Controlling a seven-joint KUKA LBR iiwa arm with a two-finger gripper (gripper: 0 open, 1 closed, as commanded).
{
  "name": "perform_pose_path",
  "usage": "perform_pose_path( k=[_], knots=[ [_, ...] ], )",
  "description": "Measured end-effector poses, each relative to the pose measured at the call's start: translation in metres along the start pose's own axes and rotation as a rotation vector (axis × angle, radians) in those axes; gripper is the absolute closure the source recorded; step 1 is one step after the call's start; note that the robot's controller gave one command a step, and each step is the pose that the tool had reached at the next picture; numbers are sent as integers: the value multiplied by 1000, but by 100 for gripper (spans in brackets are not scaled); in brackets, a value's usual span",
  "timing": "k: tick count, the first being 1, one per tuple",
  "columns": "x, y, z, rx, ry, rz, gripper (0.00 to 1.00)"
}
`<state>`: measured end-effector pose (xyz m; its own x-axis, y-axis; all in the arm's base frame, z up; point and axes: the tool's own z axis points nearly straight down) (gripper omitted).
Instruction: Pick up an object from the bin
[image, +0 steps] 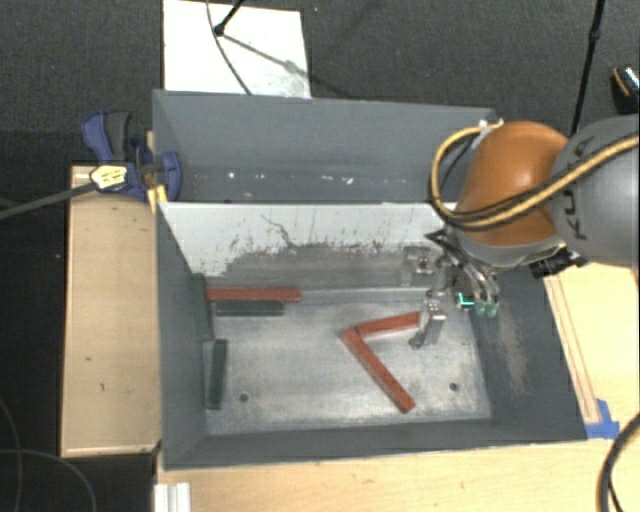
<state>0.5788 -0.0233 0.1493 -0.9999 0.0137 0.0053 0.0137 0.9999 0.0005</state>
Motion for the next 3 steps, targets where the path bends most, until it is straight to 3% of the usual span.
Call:
perform_pose_path(
  k=[1, 2, 3],
  knots=[
    [6, -6, 81, -1, -2, 240, 0],
    [4, -7, 79, 0, -7, 237, 100],
    [8, -7, -81, -2, -17, 245, 100]
  ],
)
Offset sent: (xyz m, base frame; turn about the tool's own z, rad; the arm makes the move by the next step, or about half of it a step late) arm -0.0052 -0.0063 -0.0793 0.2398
